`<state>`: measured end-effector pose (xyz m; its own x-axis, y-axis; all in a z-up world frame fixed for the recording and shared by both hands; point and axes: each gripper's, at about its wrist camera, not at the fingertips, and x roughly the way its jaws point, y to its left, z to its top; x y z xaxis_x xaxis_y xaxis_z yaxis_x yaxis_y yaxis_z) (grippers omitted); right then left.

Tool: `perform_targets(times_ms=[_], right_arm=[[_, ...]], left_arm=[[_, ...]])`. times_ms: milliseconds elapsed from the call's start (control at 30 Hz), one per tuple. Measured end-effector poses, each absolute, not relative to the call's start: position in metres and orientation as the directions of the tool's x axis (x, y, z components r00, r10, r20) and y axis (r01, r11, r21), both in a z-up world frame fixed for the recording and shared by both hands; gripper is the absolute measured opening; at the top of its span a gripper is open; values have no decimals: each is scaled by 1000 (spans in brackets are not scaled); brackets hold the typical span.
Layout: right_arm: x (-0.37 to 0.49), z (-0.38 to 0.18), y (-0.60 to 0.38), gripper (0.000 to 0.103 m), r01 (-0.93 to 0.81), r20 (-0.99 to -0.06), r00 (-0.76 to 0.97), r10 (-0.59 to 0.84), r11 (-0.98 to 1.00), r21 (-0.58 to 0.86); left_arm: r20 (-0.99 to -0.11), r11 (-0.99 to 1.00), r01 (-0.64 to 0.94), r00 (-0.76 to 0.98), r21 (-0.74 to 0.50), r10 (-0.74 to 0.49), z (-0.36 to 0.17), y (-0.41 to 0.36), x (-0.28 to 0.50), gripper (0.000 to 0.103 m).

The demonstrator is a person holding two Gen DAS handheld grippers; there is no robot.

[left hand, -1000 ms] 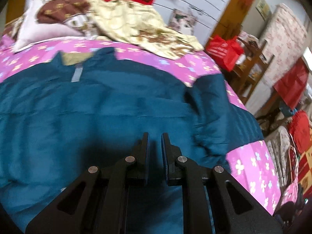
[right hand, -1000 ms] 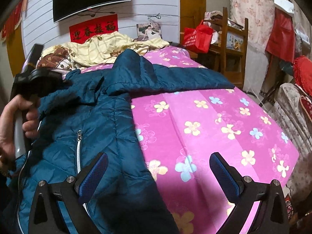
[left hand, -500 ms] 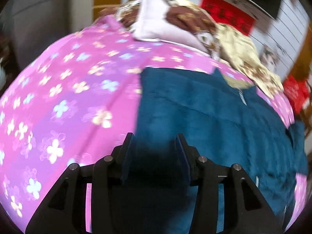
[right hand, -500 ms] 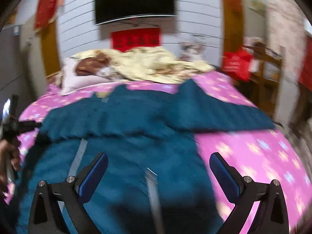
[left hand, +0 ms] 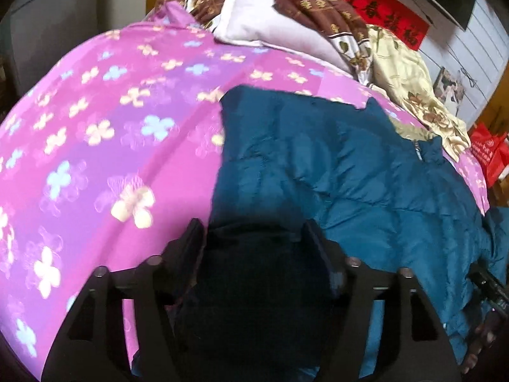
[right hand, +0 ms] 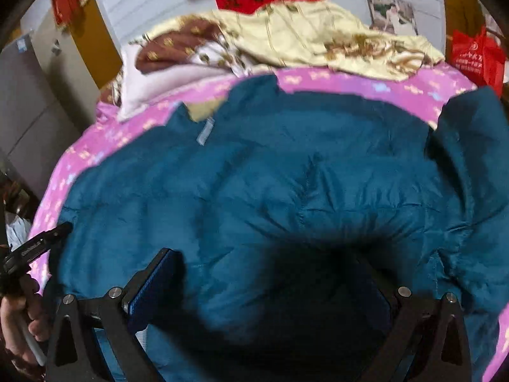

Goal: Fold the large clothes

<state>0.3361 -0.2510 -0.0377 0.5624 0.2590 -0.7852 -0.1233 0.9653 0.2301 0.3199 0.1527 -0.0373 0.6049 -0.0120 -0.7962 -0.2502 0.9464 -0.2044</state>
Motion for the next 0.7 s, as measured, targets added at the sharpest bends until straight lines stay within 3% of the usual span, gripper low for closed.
perform_targets(times_ms=[100,167,300,433,567,700], right_arm=[[341,-46,-272,103,-34,-829,547,115,993,115],[340,-49,-298,103,43,-828,544,133,982,186],[331,-39,-299,103,117,-827,560,43,985,130],[320,-6,-273,103,22,-741,667,75,992,120],[331,-38,-246,103,-63,-835,546,69,997,41],[325,-25,-258,103,-43,-828,555,73,997,59]], left_arm=[[-789,941,-245,614,-234,-37,-41,156,317,79],[-785,941,-243,619,-235,-37,-38,154,315,79],[-752,934,-256,658,-251,-22,-25,160,306,79],[-768,933,-280,640,-227,5,-29,163,308,79],[-792,939,-268,610,-215,-7,-41,159,310,80],[-773,939,-278,635,-205,19,-31,157,303,80]])
